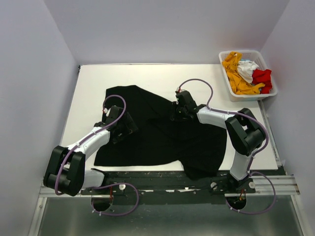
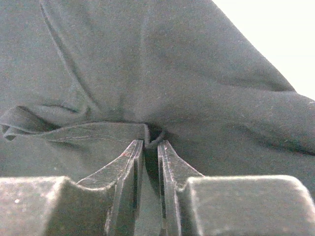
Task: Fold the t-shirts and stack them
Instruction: Flatten out the tshirt
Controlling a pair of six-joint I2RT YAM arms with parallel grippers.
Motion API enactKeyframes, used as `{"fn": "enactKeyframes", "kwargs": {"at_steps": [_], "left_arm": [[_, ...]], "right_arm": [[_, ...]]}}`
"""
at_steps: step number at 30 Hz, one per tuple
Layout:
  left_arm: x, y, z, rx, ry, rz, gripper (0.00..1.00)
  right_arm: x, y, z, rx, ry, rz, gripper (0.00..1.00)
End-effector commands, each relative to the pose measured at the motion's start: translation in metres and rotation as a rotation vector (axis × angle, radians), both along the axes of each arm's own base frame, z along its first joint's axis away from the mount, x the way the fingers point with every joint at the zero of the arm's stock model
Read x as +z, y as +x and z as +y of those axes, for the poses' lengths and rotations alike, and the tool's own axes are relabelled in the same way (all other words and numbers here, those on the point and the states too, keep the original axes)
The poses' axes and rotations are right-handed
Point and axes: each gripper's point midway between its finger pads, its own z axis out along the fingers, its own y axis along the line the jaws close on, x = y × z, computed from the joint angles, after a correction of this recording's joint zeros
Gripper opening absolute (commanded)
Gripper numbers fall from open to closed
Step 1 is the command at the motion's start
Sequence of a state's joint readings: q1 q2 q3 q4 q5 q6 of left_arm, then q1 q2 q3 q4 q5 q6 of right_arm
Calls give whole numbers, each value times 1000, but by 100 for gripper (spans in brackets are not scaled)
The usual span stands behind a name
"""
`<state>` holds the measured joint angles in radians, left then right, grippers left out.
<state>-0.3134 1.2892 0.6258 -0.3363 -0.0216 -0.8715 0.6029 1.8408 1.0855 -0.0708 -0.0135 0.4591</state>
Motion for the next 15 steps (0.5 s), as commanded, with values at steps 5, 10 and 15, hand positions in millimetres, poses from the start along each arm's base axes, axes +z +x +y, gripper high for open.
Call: {"fn": "enactKeyframes", "kwargs": {"at_steps": [5, 10, 15], "left_arm": [[-1, 2, -3, -16, -10, 4, 99], [-2, -1, -10, -36, -49, 15, 99], [-4, -3, -11, -42, -49, 38, 99]], "right_arm": [[16, 17, -14, -34, -99, -67, 9], [41, 40, -34, -109, -218, -149, 8], [58, 71, -53, -161, -316, -209, 7]]}}
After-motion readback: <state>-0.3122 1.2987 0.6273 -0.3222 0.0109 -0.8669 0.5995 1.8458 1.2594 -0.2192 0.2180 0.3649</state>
